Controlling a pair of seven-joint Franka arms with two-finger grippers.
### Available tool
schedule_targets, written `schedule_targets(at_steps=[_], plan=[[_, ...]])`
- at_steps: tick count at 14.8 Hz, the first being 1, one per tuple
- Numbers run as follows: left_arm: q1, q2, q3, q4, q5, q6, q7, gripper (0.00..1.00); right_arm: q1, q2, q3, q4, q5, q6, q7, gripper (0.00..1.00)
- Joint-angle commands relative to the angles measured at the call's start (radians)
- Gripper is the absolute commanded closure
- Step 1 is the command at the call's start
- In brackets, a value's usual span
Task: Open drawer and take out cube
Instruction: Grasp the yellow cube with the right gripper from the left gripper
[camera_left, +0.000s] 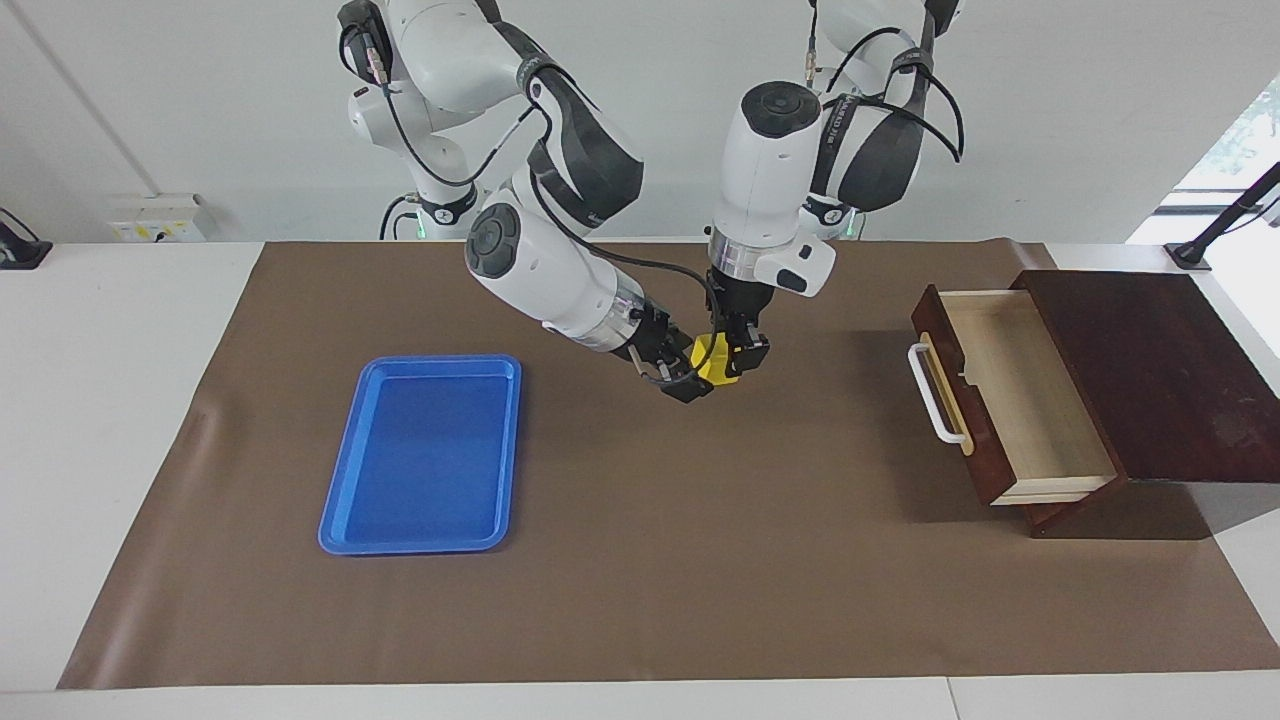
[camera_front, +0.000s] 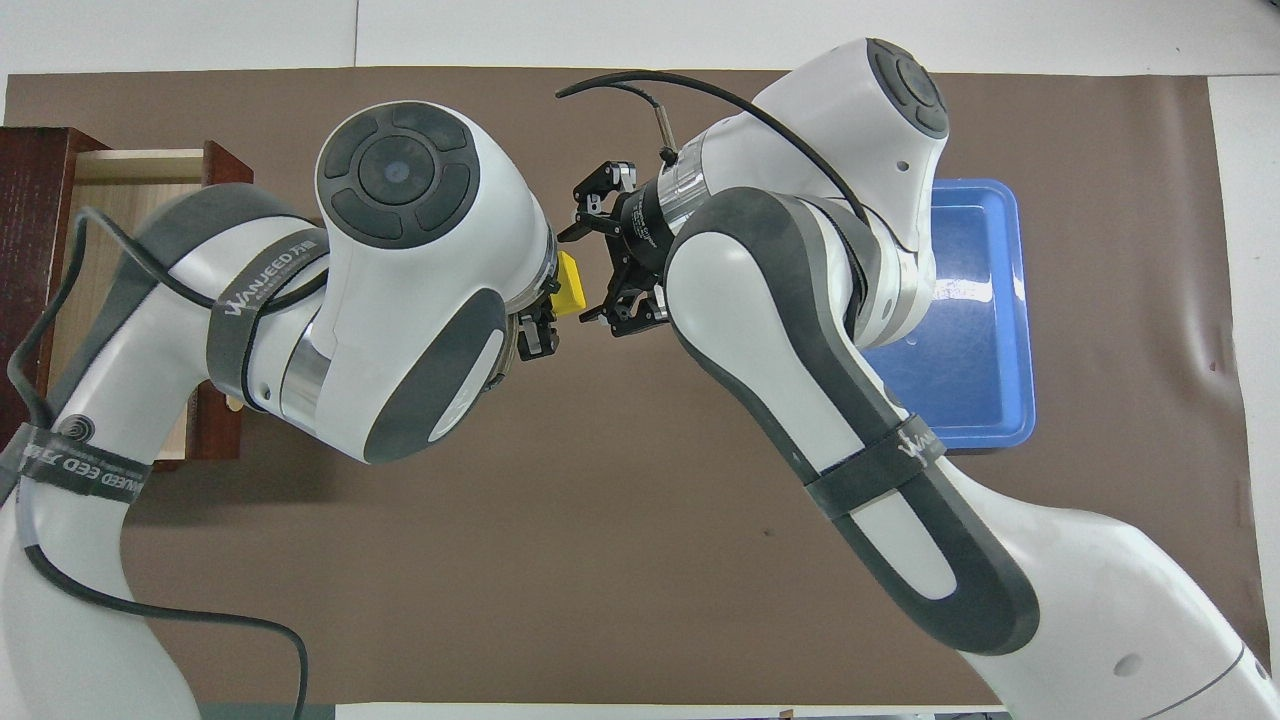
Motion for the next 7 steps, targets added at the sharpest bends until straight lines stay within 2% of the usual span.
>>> schedule_targets(at_steps=[1, 4, 6, 7], plan=[[-0.014, 0.001, 0.013, 0.004, 0.000, 0.009, -0.008, 1.00, 0.008, 0.017, 0.000, 0.036, -0.023, -0.018, 0.043, 0.19], [-0.014, 0.001, 0.013, 0.002, 0.000, 0.009, -0.008, 1.00, 0.017, 0.017, 0.000, 0.034, -0.024, -0.016, 0.052, 0.20], [-0.014, 0.001, 0.013, 0.002, 0.000, 0.009, -0.008, 1.00, 0.017, 0.017, -0.001, 0.034, -0.029, -0.015, 0.052, 0.30], [-0.014, 0.001, 0.015, 0.002, -0.002, 0.009, -0.008, 1.00, 0.018, 0.017, 0.000, 0.034, -0.038, -0.015, 0.052, 0.39]])
